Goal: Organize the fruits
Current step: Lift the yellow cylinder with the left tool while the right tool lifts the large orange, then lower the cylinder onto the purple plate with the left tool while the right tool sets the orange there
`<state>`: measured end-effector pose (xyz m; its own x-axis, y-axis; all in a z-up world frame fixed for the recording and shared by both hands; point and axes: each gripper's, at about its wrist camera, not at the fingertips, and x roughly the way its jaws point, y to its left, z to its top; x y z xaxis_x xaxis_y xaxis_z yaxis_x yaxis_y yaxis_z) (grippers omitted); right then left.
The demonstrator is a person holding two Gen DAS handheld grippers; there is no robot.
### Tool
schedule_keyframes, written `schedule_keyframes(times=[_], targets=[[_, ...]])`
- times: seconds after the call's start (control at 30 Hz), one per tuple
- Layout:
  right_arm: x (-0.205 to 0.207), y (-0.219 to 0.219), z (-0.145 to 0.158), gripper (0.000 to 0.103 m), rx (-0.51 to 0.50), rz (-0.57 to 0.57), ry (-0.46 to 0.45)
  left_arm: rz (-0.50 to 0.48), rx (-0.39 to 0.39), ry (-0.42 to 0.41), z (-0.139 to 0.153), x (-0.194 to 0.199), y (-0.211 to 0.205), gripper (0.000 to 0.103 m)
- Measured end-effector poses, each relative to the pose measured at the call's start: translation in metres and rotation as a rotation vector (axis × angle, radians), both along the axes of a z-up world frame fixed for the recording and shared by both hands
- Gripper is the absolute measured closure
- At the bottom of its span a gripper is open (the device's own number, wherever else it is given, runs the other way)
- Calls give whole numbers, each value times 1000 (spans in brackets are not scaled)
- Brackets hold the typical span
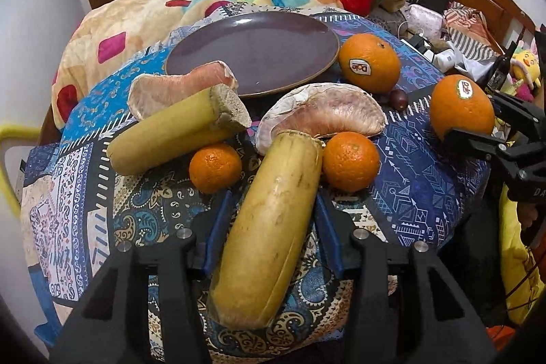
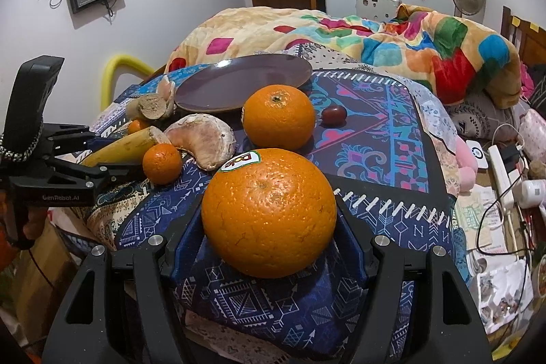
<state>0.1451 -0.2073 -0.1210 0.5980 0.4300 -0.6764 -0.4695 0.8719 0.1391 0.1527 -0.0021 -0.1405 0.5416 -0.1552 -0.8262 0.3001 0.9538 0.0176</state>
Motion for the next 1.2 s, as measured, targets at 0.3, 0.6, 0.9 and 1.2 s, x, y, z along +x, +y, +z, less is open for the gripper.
schedule_keyframes(times=[0.3,0.6,0.9,1.2], targets=[[1,6,15,36,-3,7,-43,14,3,-51,18,-13,0,66],[9,8,42,36,9,1,-115,56,-41,-123,55,-18,15,66],[28,14,70,36,29,-14,-196,114,-60,-213,90,8,31,66],[55,28,90,36,27,-19,-259,142,-89,-242,107,52,40,66]])
